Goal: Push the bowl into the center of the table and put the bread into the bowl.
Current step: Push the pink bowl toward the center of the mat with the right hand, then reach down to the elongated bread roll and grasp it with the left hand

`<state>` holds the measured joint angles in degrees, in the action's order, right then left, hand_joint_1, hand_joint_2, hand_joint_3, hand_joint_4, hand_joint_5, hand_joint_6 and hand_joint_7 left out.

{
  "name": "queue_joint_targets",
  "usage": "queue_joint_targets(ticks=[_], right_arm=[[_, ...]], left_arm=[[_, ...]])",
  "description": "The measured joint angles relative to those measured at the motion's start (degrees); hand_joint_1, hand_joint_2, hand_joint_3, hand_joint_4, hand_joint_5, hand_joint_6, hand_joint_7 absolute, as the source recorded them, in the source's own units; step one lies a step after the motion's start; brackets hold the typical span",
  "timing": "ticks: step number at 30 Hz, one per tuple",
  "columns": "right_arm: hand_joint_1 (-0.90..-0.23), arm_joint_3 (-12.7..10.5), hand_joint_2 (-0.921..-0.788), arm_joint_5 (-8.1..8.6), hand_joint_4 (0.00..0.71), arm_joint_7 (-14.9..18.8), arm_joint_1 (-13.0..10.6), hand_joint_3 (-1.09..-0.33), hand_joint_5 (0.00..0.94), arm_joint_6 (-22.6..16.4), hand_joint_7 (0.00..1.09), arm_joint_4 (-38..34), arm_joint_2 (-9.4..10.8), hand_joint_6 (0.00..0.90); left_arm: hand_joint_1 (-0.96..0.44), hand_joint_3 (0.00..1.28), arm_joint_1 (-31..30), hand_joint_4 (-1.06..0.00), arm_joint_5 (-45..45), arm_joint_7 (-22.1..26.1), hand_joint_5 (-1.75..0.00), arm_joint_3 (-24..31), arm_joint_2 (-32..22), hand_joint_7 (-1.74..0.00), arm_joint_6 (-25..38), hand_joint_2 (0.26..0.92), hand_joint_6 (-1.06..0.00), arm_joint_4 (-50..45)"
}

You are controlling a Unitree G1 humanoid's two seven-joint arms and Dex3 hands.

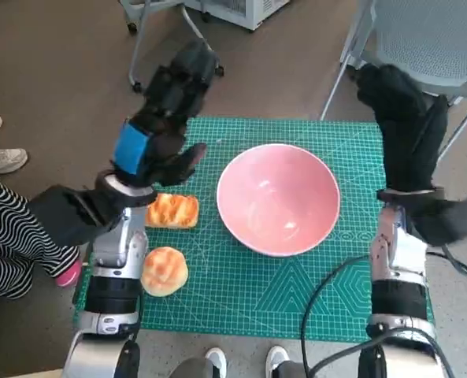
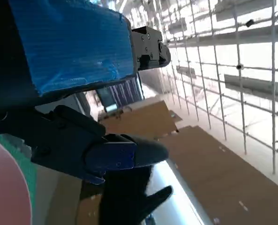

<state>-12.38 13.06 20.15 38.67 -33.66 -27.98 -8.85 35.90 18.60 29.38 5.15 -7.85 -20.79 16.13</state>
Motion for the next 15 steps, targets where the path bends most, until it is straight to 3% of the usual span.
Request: queue_joint_targets(ticks=[8,15], right_arm=[[-0.698,3.52,-0.921,0.24,0.174,0.00,-1.77,-0.682,0.030,3.57,0.60,11.38,0.07,0.033],[-0.724,5.95,-0.921,-0.30,0.194,-0.32,-1.80,-0.686,0.030,5.95,0.66,15.30,0.31,0.006]], left_arm=[[-0.66,0.45,0.44,-0.01,0.03,0.00,0.00,-1.04,0.76,-0.30,3.01,0.921,0.00,-3.34],[-0.64,0.45,0.68,-0.01,0.11,0.33,0.00,-1.49,1.23,-0.29,3.52,0.921,0.00,-4.08]])
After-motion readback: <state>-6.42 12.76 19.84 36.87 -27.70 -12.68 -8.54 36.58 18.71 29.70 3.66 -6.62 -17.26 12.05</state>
